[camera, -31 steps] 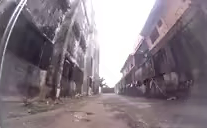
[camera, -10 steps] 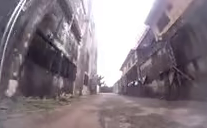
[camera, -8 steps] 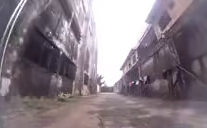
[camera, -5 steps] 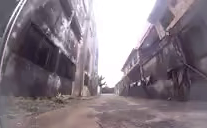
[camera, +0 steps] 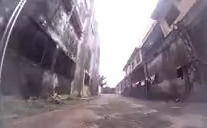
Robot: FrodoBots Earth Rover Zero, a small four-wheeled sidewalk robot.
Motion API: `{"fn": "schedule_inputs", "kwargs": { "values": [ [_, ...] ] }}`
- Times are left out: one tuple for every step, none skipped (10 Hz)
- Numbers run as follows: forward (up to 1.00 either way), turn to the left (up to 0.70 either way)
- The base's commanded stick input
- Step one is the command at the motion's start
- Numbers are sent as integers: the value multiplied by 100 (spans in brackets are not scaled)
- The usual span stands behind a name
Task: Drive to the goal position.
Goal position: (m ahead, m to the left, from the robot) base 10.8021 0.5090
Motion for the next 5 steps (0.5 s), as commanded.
{"fn": "schedule_inputs", "kwargs": {
  "values": [
    [100, 0],
    [100, 0],
    [100, 0],
    [100, 0],
    [100, 0]
  ]
}}
